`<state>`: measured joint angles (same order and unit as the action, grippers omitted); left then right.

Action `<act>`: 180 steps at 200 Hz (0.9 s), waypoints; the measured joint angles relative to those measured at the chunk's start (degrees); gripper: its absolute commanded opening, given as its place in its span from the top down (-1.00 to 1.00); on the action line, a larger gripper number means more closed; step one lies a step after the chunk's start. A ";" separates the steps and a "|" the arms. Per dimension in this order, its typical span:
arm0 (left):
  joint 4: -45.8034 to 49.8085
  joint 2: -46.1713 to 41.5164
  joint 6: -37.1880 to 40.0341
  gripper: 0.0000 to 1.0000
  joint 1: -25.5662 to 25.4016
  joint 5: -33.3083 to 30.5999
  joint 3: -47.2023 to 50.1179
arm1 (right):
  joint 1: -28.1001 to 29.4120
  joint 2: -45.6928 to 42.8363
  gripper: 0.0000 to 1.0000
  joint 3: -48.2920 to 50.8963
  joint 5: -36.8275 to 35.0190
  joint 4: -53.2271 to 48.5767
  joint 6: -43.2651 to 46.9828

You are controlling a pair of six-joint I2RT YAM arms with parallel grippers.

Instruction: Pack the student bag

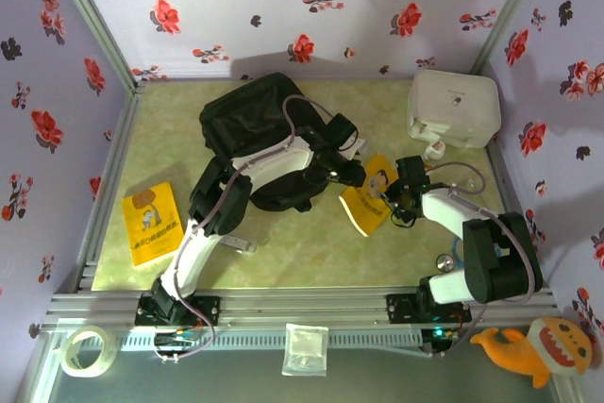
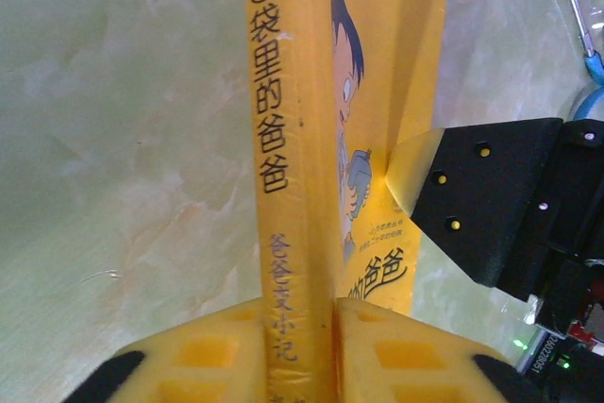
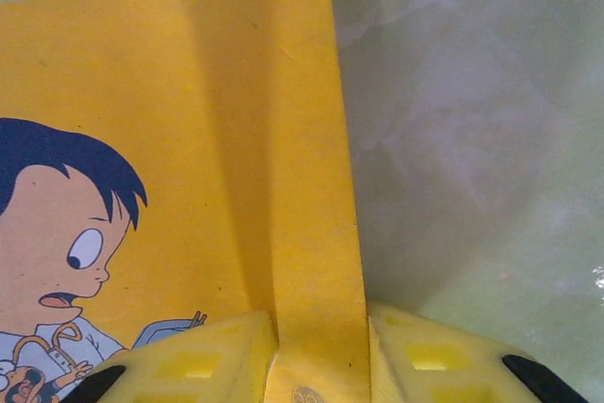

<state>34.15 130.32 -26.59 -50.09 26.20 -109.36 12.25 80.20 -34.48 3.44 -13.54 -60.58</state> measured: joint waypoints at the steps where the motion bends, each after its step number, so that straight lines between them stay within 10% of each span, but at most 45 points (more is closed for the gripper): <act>1: -0.02 0.00 0.00 0.70 0.02 0.04 0.00 | 0.00 0.00 0.37 0.00 0.00 0.00 0.00; 28: -0.31 -0.11 -0.31 1.00 0.42 0.70 0.11 | 0.00 -0.31 0.22 0.00 -0.02 0.20 0.15; 95: -0.98 -10.69 -0.33 1.00 3.06 -2.16 7.43 | 0.11 -6.64 -0.39 0.00 3.23 5.92 2.62; 180: -15.39 -34.77 -9.70 1.00 16.26 -16.26 26.56 | 0.13 -6.03 -0.62 0.02 16.26 24.81 -1.09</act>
<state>18.76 95.55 -36.29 -33.82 9.93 -82.81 12.38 74.17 -34.46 19.70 11.27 -61.67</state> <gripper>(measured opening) 0.134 0.806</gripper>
